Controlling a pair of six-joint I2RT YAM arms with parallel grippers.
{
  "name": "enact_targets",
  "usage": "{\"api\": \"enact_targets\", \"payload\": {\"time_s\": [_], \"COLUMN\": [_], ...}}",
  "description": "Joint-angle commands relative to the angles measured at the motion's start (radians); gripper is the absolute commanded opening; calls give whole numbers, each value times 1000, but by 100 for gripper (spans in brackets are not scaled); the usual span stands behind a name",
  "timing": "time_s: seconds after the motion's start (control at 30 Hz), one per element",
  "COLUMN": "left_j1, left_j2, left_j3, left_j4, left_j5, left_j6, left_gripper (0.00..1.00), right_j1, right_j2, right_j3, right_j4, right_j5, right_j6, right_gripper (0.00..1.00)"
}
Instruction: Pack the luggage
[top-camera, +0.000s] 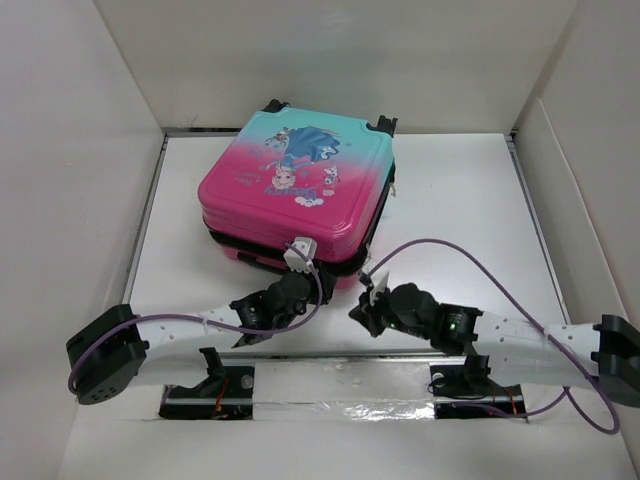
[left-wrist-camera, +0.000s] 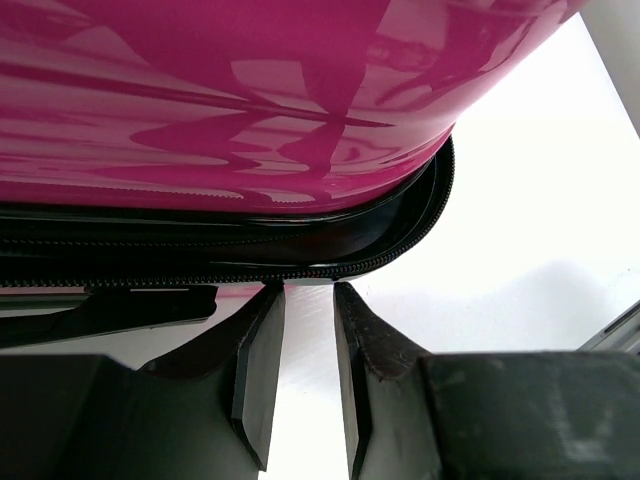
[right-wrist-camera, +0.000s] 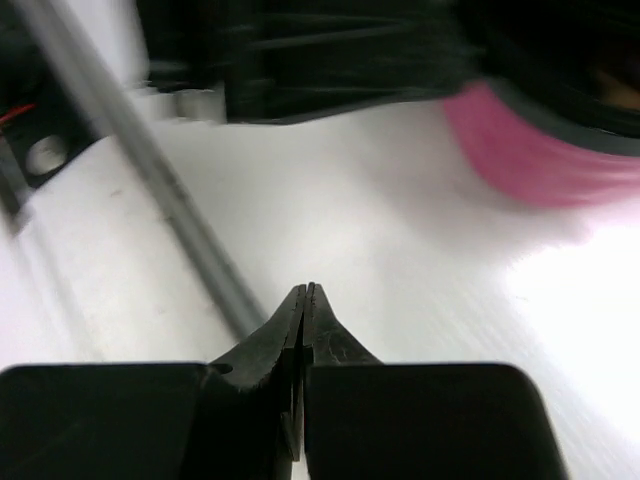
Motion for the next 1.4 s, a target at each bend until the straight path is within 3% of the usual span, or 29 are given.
{"api": "enact_targets", "payload": {"time_s": [0.0, 0.1, 0.17, 0.27, 0.4, 0.57, 0.83, 1.23, 1.33, 1.37], "left_j1": [21, 21, 21, 21, 21, 21, 21, 21, 21, 21], "left_j2": [-48, -95, -123, -129, -106, -106, -88, -152, -200, -216], "left_j3": [30, 1, -17, -27, -24, -27, -19, -24, -10, -5], "left_j4": [102, 73, 59, 59, 73, 82, 90, 22, -39, -53], "left_j5": [-38, -48, -52, -48, -36, -27, -7, 56, 100, 116], "left_j6": [10, 1, -3, -3, 2, 13, 30, 30, 27, 22], "left_gripper": [23, 23, 23, 23, 23, 23, 23, 23, 23, 23], "right_j1": [-125, -329, -399, -502, -587, -662, -751, -762, -771, -781], "right_j2": [-39, -59, -56, -1, 80, 93, 177, 300, 312, 317], "right_j3": [38, 24, 34, 78, 116, 121, 152, 193, 169, 163], "right_j4": [-13, 57, 94, 107, 128, 162, 222, 242, 306, 324], "right_j5": [174, 66, -25, -169, -434, -519, -758, -829, -849, -858], "right_j6": [8, -53, -130, -230, -331, -376, -448, -462, -448, -434], "right_gripper": [0, 8, 30, 45, 44, 52, 53, 55, 50, 43]}}
